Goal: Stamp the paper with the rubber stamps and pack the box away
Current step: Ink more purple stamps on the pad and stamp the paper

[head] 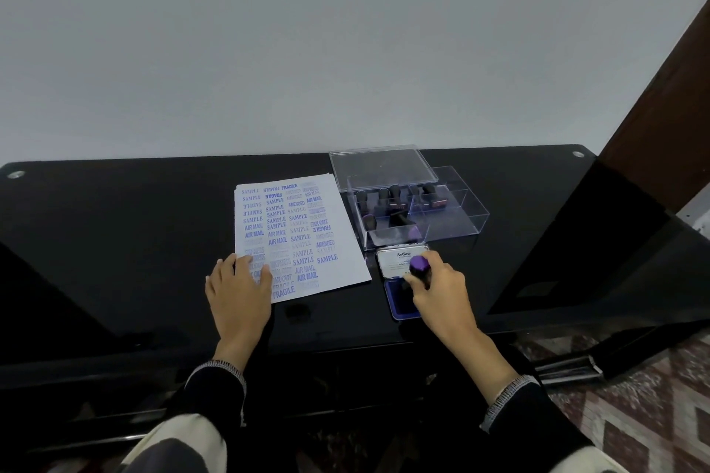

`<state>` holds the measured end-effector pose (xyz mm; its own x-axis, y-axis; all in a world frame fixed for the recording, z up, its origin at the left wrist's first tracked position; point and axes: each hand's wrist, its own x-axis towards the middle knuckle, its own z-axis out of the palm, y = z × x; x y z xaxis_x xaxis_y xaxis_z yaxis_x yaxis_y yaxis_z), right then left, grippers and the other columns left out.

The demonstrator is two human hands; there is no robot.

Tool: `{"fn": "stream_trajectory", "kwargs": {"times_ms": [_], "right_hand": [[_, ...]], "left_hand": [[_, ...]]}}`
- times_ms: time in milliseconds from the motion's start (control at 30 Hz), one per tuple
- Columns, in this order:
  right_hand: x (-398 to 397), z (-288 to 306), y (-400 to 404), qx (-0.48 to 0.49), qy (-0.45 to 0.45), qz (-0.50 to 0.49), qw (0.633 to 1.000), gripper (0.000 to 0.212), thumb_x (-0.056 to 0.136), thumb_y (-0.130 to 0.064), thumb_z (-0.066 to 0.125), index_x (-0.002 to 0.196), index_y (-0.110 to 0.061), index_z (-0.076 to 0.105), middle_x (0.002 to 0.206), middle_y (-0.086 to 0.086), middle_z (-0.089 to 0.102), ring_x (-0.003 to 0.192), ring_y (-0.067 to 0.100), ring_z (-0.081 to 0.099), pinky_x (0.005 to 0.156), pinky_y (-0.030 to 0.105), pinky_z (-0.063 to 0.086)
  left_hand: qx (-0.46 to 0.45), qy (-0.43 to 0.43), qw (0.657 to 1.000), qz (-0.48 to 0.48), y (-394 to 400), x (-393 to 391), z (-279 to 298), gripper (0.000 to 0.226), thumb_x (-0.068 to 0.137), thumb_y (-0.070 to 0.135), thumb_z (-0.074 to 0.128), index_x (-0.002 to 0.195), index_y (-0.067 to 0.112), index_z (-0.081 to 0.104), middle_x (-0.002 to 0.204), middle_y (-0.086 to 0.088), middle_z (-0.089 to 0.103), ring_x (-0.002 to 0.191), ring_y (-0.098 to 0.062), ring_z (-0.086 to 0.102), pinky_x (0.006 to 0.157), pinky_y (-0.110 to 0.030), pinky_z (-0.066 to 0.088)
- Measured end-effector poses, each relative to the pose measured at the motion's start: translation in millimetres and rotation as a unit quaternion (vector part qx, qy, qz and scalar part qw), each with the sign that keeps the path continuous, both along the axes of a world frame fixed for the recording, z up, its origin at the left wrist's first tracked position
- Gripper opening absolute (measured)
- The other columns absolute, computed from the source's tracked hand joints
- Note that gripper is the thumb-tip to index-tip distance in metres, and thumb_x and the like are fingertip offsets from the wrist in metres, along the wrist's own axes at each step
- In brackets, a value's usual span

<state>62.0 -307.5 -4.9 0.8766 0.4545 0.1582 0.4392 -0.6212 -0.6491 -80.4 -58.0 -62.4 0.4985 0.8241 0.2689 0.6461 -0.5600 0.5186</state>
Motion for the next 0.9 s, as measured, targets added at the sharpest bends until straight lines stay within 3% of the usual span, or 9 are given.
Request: {"fn": "stream_trajectory", "kwargs": {"times_ms": [100, 200, 300, 367, 433, 533, 567, 900], "right_hand": [[-8, 7, 14, 0.099, 0.038, 0.017, 0.994, 0.018, 0.086, -0.018, 0.068, 0.1, -0.017, 0.057, 0.079, 0.002, 0.064, 0.069, 0.012, 0.059, 0.059, 0.008, 0.042], [-15, 11, 40, 0.163, 0.123, 0.038, 0.978, 0.013, 0.085, -0.017, 0.068, 0.092, -0.018, 0.057, 0.081, 0.004, 0.065, 0.074, 0.014, 0.06, 0.062, 0.007, 0.043], [-15, 10, 68, 0.177, 0.183, 0.07, 0.965, 0.009, 0.086, -0.019, 0.066, 0.088, -0.02, 0.057, 0.086, 0.008, 0.066, 0.084, 0.024, 0.064, 0.078, 0.029, 0.053], [-14, 10, 83, 0.177, 0.197, 0.096, 0.96, 0.007, 0.088, -0.02, 0.063, 0.091, -0.019, 0.057, 0.09, 0.009, 0.066, 0.088, 0.027, 0.064, 0.085, 0.041, 0.054], [-13, 9, 95, 0.174, 0.181, 0.109, 0.962, 0.007, 0.091, -0.02, 0.06, 0.094, -0.016, 0.056, 0.091, 0.009, 0.065, 0.087, 0.024, 0.063, 0.083, 0.036, 0.053], [-7, 6, 109, 0.14, 0.126, 0.119, 0.975, 0.012, 0.09, -0.021, 0.062, 0.098, -0.014, 0.056, 0.086, -0.001, 0.061, 0.076, 0.009, 0.058, 0.067, 0.009, 0.043], [-5, 5, 111, 0.122, 0.111, 0.126, 0.978, 0.013, 0.09, -0.022, 0.063, 0.098, -0.014, 0.056, 0.085, -0.003, 0.06, 0.074, 0.008, 0.056, 0.064, 0.006, 0.041], [-2, -5, 117, 0.061, 0.045, 0.178, 0.981, 0.013, 0.09, -0.025, 0.063, 0.094, -0.021, 0.051, 0.079, 0.004, 0.063, 0.068, 0.023, 0.059, 0.062, 0.023, 0.045]], "left_hand": [[0.01, -0.009, 1.0, -0.002, -2, 1, 3, 0.038, 0.096, 0.032, 0.053, 0.125, 0.008, 0.056, 0.146, -0.015, 0.04, 0.142, -0.031, 0.025, 0.117, -0.048, 0.016], [0.051, -0.039, 0.996, -0.061, -6, 2, 7, 0.031, 0.095, 0.025, 0.056, 0.119, 0.007, 0.061, 0.141, -0.011, 0.047, 0.136, -0.028, 0.038, 0.114, -0.046, 0.028], [0.083, -0.068, 0.981, -0.164, -12, 1, 9, 0.024, 0.092, 0.019, 0.06, 0.115, 0.011, 0.065, 0.131, -0.003, 0.057, 0.123, -0.02, 0.052, 0.1, -0.038, 0.047], [0.064, -0.071, 0.972, -0.214, -14, 0, 10, 0.025, 0.093, 0.021, 0.06, 0.117, 0.016, 0.064, 0.127, 0.004, 0.06, 0.117, -0.012, 0.055, 0.093, -0.031, 0.05], [0.03, -0.066, 0.968, -0.241, -13, 1, 10, 0.027, 0.094, 0.025, 0.058, 0.121, 0.02, 0.062, 0.127, 0.009, 0.059, 0.117, -0.007, 0.054, 0.091, -0.027, 0.049], [0.012, -0.046, 0.962, -0.269, -10, 1, 9, 0.028, 0.095, 0.029, 0.056, 0.121, 0.022, 0.061, 0.123, 0.013, 0.059, 0.115, -0.004, 0.052, 0.089, -0.025, 0.048], [0.013, -0.039, 0.96, -0.276, -8, 1, 9, 0.027, 0.095, 0.03, 0.056, 0.12, 0.022, 0.061, 0.121, 0.013, 0.06, 0.114, -0.004, 0.052, 0.089, -0.023, 0.046], [0.021, -0.017, 0.954, -0.3, -2, 4, 7, 0.028, 0.096, 0.032, 0.053, 0.122, 0.03, 0.061, 0.118, 0.016, 0.056, 0.107, -0.005, 0.049, 0.088, -0.02, 0.041]]}}
